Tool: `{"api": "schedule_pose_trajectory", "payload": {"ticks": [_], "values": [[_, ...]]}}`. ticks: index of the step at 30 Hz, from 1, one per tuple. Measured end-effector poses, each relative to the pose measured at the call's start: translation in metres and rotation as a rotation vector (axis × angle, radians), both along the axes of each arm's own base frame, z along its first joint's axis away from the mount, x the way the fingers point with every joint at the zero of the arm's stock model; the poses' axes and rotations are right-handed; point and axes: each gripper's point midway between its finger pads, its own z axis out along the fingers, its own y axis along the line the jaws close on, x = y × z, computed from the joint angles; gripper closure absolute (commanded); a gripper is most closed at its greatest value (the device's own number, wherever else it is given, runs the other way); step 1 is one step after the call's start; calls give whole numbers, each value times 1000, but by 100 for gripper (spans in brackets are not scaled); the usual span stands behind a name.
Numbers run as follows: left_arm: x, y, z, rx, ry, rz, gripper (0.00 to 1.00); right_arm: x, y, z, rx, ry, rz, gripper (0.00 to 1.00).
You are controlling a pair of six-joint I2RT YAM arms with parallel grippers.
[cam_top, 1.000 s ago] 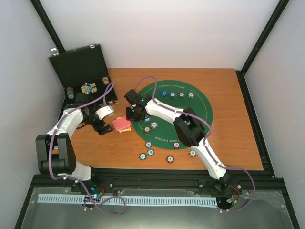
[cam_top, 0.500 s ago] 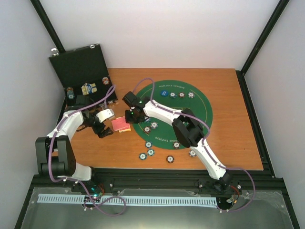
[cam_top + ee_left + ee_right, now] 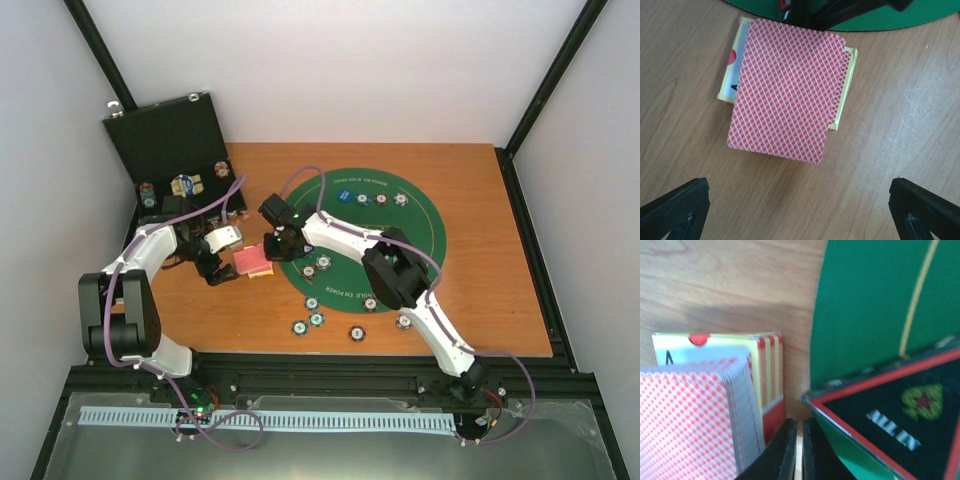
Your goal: Distribute texas hold em gaming equipment
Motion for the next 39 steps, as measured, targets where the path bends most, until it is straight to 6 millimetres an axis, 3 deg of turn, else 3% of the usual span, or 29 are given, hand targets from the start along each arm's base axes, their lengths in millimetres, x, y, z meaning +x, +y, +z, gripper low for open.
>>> {"api": "schedule_pose_trajectory", "payload": {"ticks": [2, 4, 7, 13, 15, 25, 39], "values": [[4, -3, 1, 2, -4, -22, 0, -3, -7, 2, 10, 1, 2, 69], [8, -8, 0, 8, -5, -47, 0, -6, -18, 9, 12, 4, -5, 42], [16, -18, -3, 20, 2, -94, 0, -4, -42, 28, 21, 3, -32, 29], [29, -23, -7, 53, 17, -139, 0, 7, -60, 79, 101, -70, -60, 26], [31, -22, -7, 66, 16, -147, 0, 5, -61, 88, 125, -82, -55, 26], [26, -14, -20, 127, 64, -194, 0, -13, -68, 64, 121, -30, -40, 23], [24, -20, -26, 134, 84, -222, 0, -13, -65, 64, 145, -32, -32, 23]]}}
